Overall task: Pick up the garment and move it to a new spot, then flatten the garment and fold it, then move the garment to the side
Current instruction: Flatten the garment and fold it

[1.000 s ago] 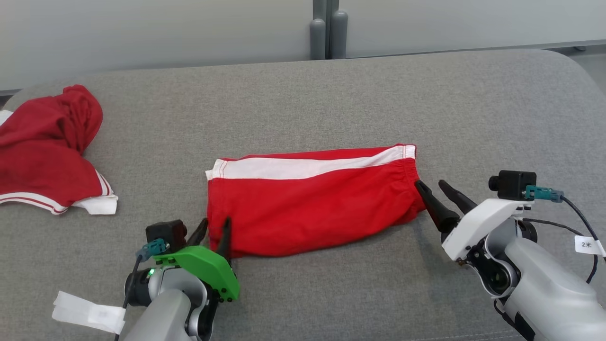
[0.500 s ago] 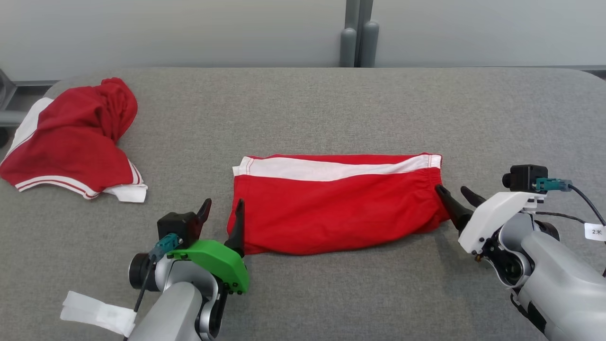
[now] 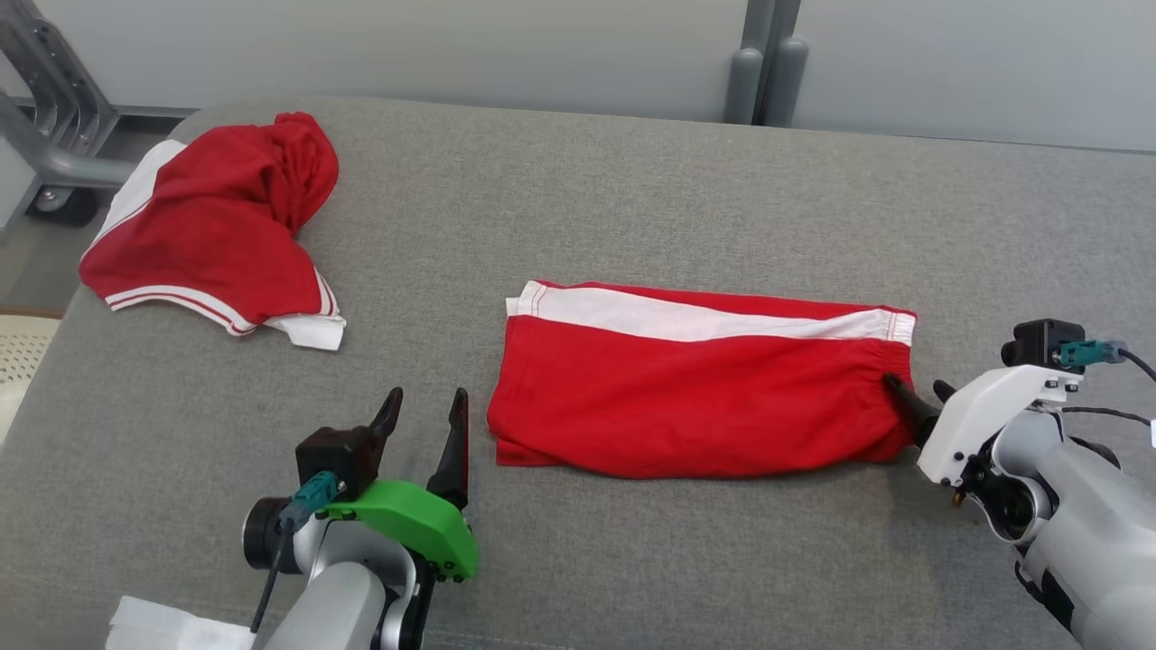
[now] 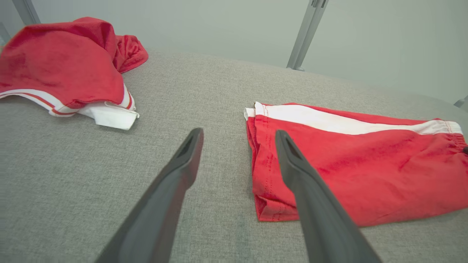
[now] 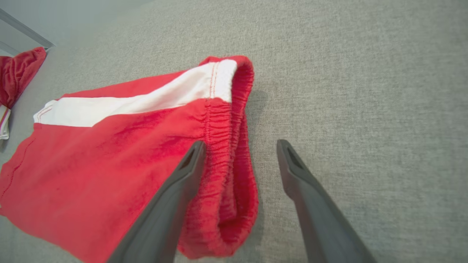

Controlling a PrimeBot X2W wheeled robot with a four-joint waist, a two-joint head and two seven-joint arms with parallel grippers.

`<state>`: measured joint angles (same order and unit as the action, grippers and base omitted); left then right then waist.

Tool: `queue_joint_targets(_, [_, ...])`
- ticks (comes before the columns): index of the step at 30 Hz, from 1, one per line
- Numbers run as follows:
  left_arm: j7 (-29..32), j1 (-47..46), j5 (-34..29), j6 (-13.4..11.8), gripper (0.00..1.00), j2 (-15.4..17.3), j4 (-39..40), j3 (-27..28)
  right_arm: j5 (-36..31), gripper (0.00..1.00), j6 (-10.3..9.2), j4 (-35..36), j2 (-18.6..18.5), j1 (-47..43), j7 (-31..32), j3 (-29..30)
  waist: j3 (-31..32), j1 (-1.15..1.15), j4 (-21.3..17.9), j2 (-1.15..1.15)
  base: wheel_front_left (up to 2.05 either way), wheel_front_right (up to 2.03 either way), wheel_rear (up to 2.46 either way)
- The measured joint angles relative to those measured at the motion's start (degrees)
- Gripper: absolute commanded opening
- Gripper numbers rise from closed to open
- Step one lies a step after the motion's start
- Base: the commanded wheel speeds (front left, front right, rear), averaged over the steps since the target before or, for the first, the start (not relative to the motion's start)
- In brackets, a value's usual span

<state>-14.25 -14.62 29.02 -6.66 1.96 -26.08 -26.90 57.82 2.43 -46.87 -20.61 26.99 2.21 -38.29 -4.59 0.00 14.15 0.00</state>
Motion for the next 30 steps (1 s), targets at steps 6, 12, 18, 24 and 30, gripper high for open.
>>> queue_joint_targets(6, [0.00, 0.90, -0.65, -0.24, 1.00, 0.07, 1.91, 1.15, 2.19, 1.00, 0.01, -1.52, 1.08, 0.20, 1.38, 0.90, -1.00, 0.00, 0.83, 0.00, 0.00, 0.00, 0.00])
queue_joint_targets(12, [-0.01, 1.52, -2.11, -0.41, 1.00, 0.21, 4.50, 2.86, 3.87, 0.47, 0.85, -2.55, 2.13, 0.82, 2.46, 1.68, -1.61, 0.00, 1.27, 0.00, 0.00, 0.00, 0.00])
queue_joint_targets(18, [-0.01, 2.70, -4.04, -0.41, 1.00, 0.43, 6.48, 5.22, 3.67, 0.00, 2.03, -2.60, 2.38, 0.96, 2.46, 0.71, -1.66, 0.00, 1.01, 0.00, 0.00, 0.00, 0.00])
queue_joint_targets(24, [-0.02, 4.24, -5.83, -0.42, 1.00, 0.85, 8.33, 7.47, 3.10, 0.00, 2.74, -2.69, 2.49, 1.98, 2.36, 0.31, -1.42, 0.00, -0.27, 0.00, 0.00, 0.00, 0.00])
queue_joint_targets(30, [-0.18, 5.74, -7.86, -0.42, 1.00, 1.26, 10.38, 8.75, 3.08, 0.00, 3.56, -2.90, 1.74, 2.17, 1.80, 0.29, -0.86, 0.00, -2.14, 0.00, 0.00, 0.00, 0.00])
